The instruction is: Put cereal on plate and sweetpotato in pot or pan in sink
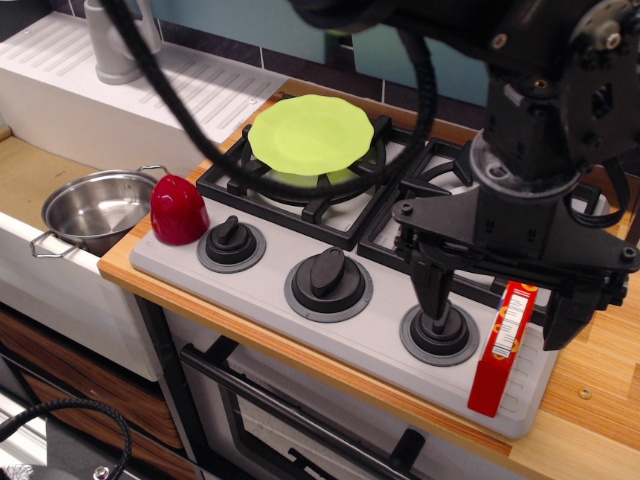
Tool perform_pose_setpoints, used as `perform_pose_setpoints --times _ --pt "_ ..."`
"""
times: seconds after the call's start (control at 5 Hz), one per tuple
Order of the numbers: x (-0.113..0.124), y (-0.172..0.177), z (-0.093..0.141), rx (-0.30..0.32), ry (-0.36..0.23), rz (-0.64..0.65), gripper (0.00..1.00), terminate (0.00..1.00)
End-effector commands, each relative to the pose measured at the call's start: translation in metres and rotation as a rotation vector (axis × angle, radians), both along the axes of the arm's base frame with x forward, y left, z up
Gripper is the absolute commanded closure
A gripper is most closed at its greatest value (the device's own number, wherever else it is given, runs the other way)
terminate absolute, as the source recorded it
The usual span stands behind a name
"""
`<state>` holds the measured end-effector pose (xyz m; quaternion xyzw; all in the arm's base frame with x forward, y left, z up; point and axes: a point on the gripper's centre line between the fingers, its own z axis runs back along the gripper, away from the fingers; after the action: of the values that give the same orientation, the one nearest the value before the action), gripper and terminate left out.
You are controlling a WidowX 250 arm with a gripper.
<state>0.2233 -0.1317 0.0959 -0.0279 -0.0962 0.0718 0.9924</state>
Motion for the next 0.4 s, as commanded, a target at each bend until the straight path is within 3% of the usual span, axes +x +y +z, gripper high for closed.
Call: perform_pose_setpoints --times 0.0,0.2 --pt "0.000 0.000 0.000 0.000 0.000 0.000 0.00 0.00" --pt "0.008 -0.003 -0.019 -0.019 -0.037 0.000 0.00 0.00"
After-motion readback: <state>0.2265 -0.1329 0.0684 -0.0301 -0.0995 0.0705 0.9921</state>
